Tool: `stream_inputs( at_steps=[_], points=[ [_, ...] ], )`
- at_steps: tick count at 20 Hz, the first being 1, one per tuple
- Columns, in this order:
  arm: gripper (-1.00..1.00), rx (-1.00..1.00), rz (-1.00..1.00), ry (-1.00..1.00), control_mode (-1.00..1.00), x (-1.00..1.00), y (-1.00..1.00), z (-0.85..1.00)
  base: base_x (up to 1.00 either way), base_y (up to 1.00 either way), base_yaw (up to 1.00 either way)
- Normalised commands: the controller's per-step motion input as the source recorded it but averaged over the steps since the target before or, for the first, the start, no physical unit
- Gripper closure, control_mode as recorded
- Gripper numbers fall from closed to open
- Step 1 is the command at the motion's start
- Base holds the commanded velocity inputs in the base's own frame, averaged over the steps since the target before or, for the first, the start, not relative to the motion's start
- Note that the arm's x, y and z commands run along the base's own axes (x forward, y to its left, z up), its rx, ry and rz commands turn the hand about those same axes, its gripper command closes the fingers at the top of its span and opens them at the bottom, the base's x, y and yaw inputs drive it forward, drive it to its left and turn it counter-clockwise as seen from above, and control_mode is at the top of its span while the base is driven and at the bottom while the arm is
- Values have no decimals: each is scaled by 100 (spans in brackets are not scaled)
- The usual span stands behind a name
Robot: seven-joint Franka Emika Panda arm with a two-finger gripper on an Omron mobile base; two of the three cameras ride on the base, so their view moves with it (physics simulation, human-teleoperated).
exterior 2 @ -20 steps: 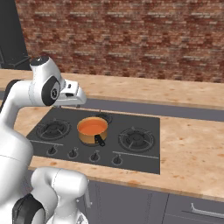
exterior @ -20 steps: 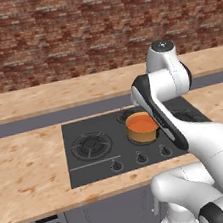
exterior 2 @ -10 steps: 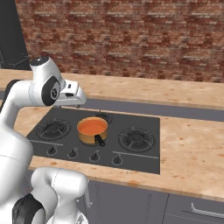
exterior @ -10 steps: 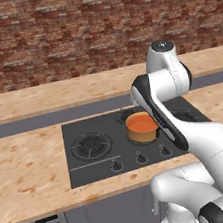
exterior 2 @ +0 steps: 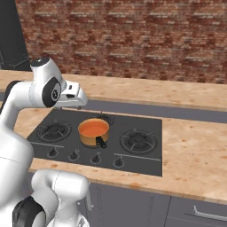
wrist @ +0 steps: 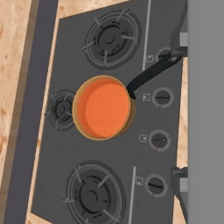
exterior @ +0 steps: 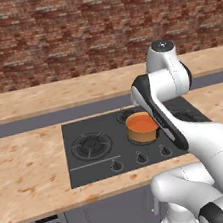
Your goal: Wait until the marinara sauce is simmered to a deep red color and then turn off the stove.
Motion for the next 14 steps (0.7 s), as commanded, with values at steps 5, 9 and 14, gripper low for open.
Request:
stream_inputs(
  at_steps=[5, 9, 14],
  points=[
    [-100, 0, 0, 0, -100, 0, 0, 0, 0, 0, 0],
    [-100, 0, 0, 0, -100, -2, 0, 0, 0, 0, 0],
    [-100, 0, 0, 2, -100, 0, 0, -4, 0, 0, 0]
  ],
)
